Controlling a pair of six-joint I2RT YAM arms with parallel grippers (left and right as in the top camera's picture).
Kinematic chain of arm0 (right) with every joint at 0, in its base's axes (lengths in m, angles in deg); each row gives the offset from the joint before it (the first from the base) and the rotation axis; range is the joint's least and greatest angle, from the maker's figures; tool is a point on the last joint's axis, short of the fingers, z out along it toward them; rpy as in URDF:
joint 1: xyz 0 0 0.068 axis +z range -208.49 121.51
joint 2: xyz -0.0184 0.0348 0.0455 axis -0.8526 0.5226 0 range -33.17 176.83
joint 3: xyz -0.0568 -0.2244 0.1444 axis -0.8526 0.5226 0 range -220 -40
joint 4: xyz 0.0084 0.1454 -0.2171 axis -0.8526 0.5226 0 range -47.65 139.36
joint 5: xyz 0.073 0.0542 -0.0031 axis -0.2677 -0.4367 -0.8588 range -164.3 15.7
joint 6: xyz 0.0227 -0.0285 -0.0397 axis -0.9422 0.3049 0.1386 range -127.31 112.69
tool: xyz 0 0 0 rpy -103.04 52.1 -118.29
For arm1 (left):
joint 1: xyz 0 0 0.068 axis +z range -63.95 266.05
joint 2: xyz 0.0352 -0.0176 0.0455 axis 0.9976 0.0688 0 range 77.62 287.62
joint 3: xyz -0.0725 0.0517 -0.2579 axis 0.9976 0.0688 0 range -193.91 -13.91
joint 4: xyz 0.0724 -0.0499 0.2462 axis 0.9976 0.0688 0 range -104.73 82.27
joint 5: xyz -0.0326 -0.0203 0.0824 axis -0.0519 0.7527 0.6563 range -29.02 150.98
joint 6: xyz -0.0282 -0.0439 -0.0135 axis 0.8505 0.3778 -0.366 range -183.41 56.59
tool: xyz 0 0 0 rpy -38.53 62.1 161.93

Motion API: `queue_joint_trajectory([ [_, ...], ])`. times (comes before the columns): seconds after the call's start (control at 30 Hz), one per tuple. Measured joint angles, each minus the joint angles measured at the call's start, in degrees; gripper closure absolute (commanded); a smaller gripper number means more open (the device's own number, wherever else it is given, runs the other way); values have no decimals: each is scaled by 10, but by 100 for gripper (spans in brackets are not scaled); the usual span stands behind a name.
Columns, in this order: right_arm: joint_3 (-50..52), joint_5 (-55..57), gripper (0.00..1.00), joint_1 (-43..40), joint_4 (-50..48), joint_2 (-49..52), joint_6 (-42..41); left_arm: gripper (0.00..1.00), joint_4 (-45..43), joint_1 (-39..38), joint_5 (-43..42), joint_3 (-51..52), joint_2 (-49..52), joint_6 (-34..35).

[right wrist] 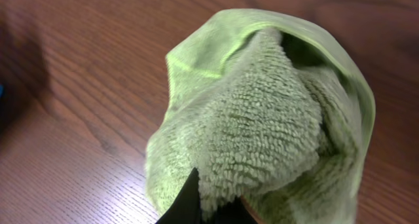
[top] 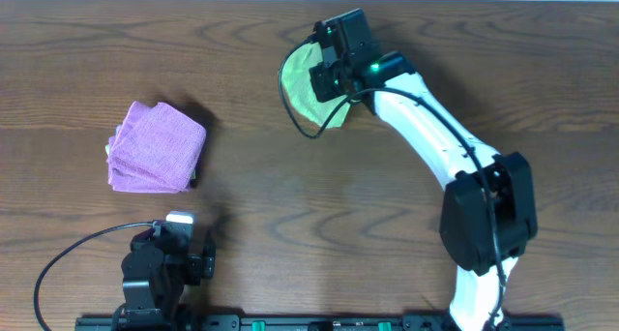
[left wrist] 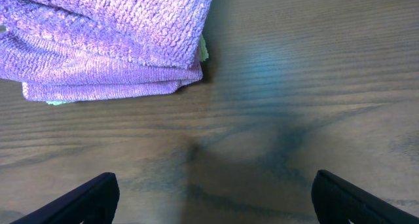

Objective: Fold the cloth
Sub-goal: 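Drag the green cloth with the right gripper toward table center, release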

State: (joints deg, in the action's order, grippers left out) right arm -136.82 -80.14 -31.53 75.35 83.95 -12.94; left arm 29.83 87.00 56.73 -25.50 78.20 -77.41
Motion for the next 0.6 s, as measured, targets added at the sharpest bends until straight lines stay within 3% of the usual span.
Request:
queue_joint_trajectory([
  [0.23, 0, -14, 94, 27, -30, 50, -1, 5, 0, 0, 0, 0, 0, 0],
  [0.33, 0, -23, 88, 38, -33, 73, -3, 5, 0, 0, 0, 0, 0, 0],
  [0.47, 0, -33, 62, 50, -34, 98, -7, 5, 0, 0, 0, 0, 0, 0],
  [0.6, 0, -38, 25, 55, -42, 102, -12, 5, 0, 0, 0, 0, 0, 0],
])
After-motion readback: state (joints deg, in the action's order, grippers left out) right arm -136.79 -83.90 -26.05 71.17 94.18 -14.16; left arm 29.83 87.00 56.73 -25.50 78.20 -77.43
